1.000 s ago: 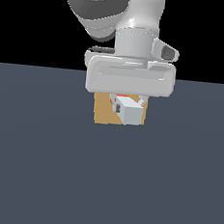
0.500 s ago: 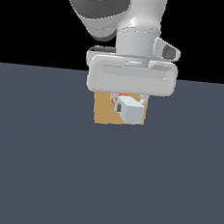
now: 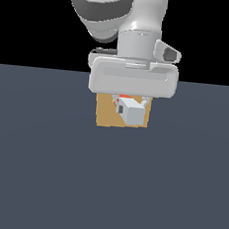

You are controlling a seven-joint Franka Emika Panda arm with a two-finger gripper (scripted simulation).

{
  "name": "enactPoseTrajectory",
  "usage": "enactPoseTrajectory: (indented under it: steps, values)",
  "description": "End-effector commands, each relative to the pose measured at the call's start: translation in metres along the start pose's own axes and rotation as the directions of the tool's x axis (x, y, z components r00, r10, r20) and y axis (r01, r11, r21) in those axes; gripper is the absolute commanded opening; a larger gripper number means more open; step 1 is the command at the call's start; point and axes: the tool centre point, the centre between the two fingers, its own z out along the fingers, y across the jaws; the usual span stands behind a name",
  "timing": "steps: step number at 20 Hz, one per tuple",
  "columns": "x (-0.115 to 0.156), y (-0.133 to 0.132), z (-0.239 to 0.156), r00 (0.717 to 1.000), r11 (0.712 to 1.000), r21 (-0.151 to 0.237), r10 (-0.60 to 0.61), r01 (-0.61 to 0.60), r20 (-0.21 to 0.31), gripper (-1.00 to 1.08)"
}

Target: Insert the peg into the horizontal hole in a box.

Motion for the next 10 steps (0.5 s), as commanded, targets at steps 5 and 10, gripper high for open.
enactPoseTrajectory:
  steps: [5, 10]
  values:
    - [0.044, 0.0, -0.002, 1.0, 1.0, -0.005, -0.002, 0.002, 0.0, -1.0]
    - [0.084, 0.0, -0.003, 1.0, 1.0, -0.006, -0.002, 0.002, 0.0, -1.0]
